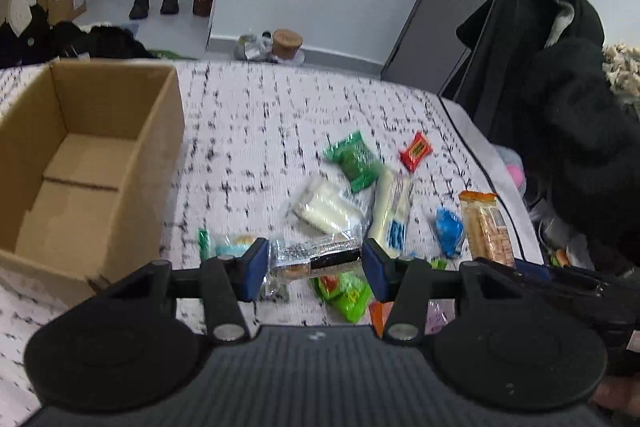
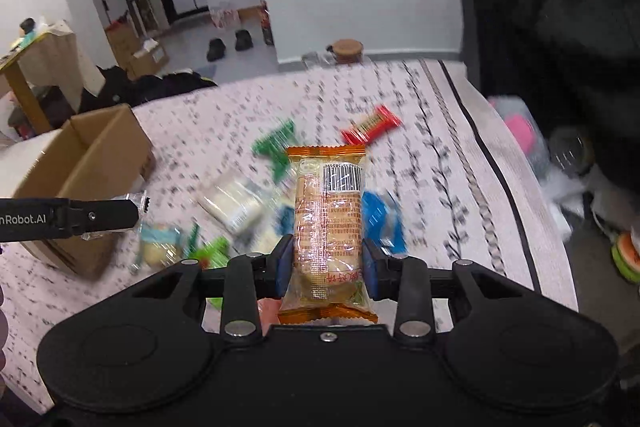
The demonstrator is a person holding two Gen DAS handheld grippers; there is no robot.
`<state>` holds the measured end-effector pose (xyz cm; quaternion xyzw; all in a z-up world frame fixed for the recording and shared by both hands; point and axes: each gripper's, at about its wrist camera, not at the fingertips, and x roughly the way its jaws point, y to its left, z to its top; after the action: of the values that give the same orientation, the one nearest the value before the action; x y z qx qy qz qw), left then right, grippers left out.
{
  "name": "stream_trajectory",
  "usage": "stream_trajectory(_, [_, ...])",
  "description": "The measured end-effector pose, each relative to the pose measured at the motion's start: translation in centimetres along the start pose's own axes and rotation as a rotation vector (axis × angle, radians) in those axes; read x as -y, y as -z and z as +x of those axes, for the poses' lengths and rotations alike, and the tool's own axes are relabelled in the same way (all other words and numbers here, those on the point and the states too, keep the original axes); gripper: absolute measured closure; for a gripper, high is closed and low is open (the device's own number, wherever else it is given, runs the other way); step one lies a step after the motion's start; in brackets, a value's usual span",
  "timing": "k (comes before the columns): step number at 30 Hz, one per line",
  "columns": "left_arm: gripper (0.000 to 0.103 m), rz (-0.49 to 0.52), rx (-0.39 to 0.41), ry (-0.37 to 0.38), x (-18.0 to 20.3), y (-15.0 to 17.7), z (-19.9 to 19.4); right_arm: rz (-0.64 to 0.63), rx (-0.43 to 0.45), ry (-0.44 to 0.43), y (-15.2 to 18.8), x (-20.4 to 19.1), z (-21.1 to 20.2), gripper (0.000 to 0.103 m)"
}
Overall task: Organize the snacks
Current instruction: 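Carry both held snacks over the cardboard box and open both grippers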
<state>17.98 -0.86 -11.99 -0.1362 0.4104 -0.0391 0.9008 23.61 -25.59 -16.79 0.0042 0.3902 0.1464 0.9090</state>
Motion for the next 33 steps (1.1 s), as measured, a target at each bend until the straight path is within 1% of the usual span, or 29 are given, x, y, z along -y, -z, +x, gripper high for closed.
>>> stream_trajectory(4, [0.053, 0.009, 0.030, -0.008, -0.5, -1.2, -1.2, -0.054, 0.040, -0.004, -1.7, -1.8, 0.0, 0.069])
stream_trajectory(12, [0.053, 0.004, 0.102, -0.047, -2.4, -3.8, -3.3, -0.127, 0.081, -0.069, -4.1, -4.7, 0.1, 0.069])
stream_trajectory(17, [0.053, 0.005, 0.142, -0.095, -4.0, -5.5, -4.7, -0.177, 0.114, -0.137, -6.2, -7.3, 0.2, 0.069])
stream_trajectory(21, [0.053, -0.014, 0.185, -0.152, -5.7, -6.6, -5.8, -0.220, 0.139, -0.186, -7.8, -9.4, 0.6, 0.069])
stream_trajectory(23, [0.053, -0.025, 0.193, -0.173, -6.6, -7.0, -6.0, -0.248, 0.150, -0.212, -8.4, -10.7, 1.1, 0.069])
stream_trajectory(29, [0.053, -0.045, 0.213, -0.220, -8.9, -8.5, -5.8, -0.256, 0.137, -0.270, -9.6, -12.9, 2.5, 0.069])
stream_trajectory(33, [0.053, -0.070, 0.216, -0.244, -10.3, -9.0, -5.5, -0.244, 0.120, -0.298, -9.9, -14.1, 3.2, 0.069])
